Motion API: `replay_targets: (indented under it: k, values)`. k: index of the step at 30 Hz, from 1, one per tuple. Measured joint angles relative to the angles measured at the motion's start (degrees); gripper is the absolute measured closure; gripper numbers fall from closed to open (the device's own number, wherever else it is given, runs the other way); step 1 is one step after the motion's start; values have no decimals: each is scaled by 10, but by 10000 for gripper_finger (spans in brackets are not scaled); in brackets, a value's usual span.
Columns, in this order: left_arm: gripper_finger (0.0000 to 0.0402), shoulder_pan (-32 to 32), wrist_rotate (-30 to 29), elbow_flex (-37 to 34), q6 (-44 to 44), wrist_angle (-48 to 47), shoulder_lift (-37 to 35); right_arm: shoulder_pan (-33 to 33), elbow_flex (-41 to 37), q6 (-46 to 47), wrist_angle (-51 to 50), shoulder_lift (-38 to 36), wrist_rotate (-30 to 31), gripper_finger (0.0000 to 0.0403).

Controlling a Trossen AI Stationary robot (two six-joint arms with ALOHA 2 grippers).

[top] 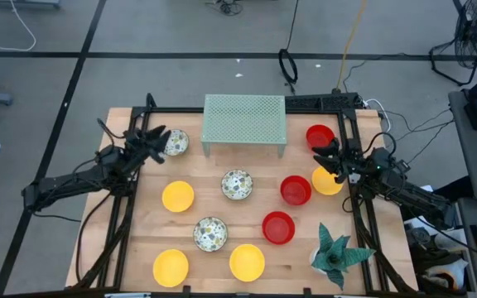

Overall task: Pick & Place Mini bowls
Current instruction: Put the red bowl on the shelf

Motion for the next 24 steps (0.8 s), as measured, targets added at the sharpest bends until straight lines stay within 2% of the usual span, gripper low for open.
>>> replay_targets:
  k: [3, 11, 18, 24]
  values:
    - [188, -5, 51, 0, 51, 44, 0, 0, 0, 0, 11, 1, 17, 216]
    - [188, -7, 50, 3, 61, 42, 20, 0, 22, -26, 17, 47, 48, 216]
    - [188, -7, 49, 3, 48, 42, 69, 0, 93, -75, 22, 168, 77, 215]
    - [188, -7, 48, 4, 47, 41, 104, 0, 164, -115, -46, 305, 191, 216]
